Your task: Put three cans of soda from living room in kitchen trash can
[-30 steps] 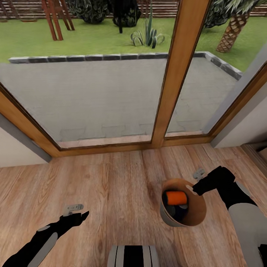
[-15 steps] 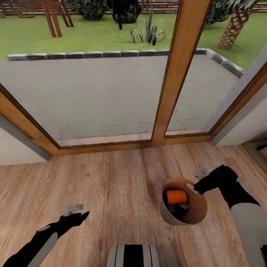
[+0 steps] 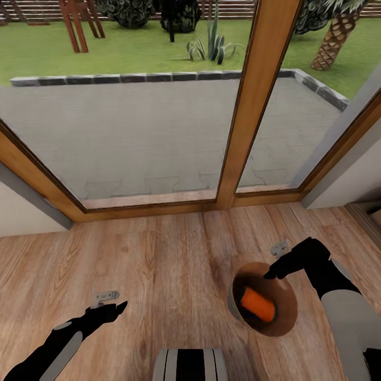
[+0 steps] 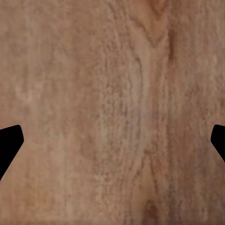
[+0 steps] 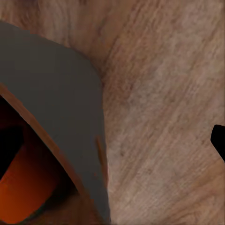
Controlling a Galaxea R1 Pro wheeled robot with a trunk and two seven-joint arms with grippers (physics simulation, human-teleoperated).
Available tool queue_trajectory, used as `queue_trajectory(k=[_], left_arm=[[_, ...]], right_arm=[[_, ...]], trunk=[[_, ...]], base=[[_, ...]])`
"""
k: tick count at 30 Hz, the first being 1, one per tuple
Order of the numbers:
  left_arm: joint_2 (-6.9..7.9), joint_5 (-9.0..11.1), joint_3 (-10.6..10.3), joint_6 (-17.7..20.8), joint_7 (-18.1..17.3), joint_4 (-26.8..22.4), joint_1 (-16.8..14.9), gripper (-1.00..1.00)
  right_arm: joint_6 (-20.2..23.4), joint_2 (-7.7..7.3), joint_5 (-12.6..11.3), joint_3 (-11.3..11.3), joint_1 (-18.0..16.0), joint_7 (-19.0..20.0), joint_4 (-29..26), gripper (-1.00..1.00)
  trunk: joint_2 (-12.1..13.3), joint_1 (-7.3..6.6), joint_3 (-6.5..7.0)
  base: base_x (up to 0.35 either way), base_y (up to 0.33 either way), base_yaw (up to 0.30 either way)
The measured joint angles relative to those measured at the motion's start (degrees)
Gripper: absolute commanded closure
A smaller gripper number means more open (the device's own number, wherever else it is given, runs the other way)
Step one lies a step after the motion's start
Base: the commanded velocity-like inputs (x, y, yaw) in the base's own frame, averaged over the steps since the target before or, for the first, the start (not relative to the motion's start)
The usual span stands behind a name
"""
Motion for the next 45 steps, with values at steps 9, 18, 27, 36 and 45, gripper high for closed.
queue_trajectory(k=[9, 18, 27, 36, 45], left_arm=[[-0.02, 0.0, 0.04, 0.0, 0.0, 0.0, 0.0, -1.0], [-0.02, 0.0, 0.03, -0.01, 0.0, 0.0, 0.0, -1.0], [-0.03, 0.0, 0.05, -0.03, 0.0, 0.0, 0.0, -1.0], [-0.03, 0.0, 0.06, -0.03, 0.0, 0.0, 0.0, -1.0], [-0.06, 0.0, 0.06, 0.02, 0.04, 0.03, 0.0, -1.0]], right_arm=[[-0.02, -0.02, -0.1, -0.04, 0.06, 0.02, 0.01, -1.0], [-0.08, -0.16, -0.1, -0.06, 0.09, 0.09, -0.05, -1.0], [-0.08, -0.06, -0.11, 0.0, 0.09, 0.09, -0.13, -1.0], [-0.08, -0.02, -0.1, 0.0, 0.09, 0.09, -0.14, -1.0], [-0.08, -0.01, -0.11, 0.04, 0.29, 0.17, -0.25, -1.0]], trunk=[[0.0, 0.0, 0.0], [0.0, 0.0, 0.0], [0.0, 0.0, 0.0], [0.0, 0.0, 0.0], [0.05, -0.11, 0.88]], base=[[0.0, 0.0, 0.0], [0.0, 0.0, 0.0], [0.0, 0.0, 0.0], [0.0, 0.0, 0.0], [0.0, 0.0, 0.0]])
